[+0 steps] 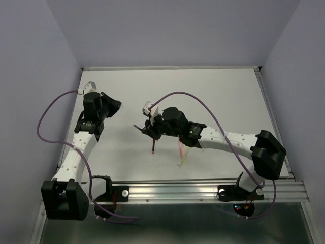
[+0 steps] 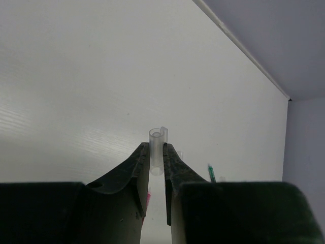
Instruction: Insert the pens into the pen caps
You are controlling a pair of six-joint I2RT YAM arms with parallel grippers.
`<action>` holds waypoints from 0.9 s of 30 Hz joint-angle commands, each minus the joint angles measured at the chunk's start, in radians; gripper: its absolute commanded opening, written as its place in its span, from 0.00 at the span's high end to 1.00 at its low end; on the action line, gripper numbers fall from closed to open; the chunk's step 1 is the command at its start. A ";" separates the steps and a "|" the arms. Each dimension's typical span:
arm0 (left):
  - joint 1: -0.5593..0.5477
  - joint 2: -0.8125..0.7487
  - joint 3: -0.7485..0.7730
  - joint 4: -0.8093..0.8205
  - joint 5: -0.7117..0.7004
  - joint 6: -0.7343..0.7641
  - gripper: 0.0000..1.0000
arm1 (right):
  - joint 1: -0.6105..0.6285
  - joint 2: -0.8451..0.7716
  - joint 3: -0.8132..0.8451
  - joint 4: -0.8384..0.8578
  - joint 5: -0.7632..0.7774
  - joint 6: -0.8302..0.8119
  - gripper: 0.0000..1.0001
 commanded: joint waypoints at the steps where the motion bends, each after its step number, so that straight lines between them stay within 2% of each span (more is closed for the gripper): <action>1: -0.058 -0.044 -0.011 0.070 0.030 -0.004 1.00 | 0.003 0.004 0.027 0.062 -0.067 0.018 0.99; 15: -0.113 -0.089 -0.059 0.117 0.061 -0.036 1.00 | -0.015 0.058 0.095 0.111 0.086 0.129 0.99; 27: -0.119 -0.103 -0.071 0.128 0.077 -0.038 1.00 | -0.024 0.119 0.158 0.114 0.089 0.131 0.99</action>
